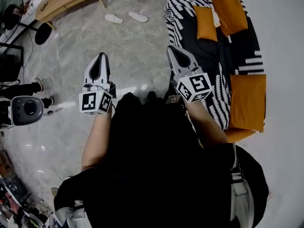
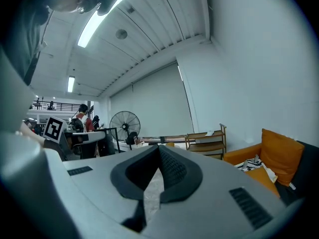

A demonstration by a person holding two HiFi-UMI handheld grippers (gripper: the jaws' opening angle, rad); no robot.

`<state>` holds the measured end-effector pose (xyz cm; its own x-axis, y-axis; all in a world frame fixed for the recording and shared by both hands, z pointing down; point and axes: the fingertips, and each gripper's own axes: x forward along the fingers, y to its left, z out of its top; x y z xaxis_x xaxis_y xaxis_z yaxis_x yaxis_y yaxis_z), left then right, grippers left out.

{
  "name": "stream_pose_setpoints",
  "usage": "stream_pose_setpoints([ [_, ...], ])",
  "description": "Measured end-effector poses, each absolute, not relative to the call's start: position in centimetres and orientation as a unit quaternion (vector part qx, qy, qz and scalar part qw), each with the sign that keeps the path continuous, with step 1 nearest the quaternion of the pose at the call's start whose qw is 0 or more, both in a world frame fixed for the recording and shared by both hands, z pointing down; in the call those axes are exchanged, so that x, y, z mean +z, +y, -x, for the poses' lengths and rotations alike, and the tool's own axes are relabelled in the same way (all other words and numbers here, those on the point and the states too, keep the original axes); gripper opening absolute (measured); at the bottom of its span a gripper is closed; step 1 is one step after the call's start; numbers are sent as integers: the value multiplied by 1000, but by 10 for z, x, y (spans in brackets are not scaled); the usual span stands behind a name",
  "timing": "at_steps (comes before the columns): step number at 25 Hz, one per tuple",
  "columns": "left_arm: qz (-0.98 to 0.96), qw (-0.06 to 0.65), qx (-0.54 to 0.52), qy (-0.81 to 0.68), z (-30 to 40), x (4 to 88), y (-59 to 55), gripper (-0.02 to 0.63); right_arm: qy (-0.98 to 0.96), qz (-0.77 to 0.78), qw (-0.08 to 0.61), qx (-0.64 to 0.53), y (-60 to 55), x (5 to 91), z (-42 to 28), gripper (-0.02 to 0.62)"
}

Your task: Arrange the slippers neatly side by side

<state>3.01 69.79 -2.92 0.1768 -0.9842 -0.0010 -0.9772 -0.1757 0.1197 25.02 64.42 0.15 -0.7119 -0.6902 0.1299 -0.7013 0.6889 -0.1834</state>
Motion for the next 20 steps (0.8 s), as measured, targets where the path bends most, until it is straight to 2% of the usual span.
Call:
stream_pose_setpoints([
  [9, -769, 86, -42, -632, -17, -4, 668, 15, -924, -356, 19, 137, 611, 15, -237, 32],
  [20, -784, 98, -58, -610, 21, 6, 532, 15, -924, -352, 47, 141, 485, 24, -187, 32],
])
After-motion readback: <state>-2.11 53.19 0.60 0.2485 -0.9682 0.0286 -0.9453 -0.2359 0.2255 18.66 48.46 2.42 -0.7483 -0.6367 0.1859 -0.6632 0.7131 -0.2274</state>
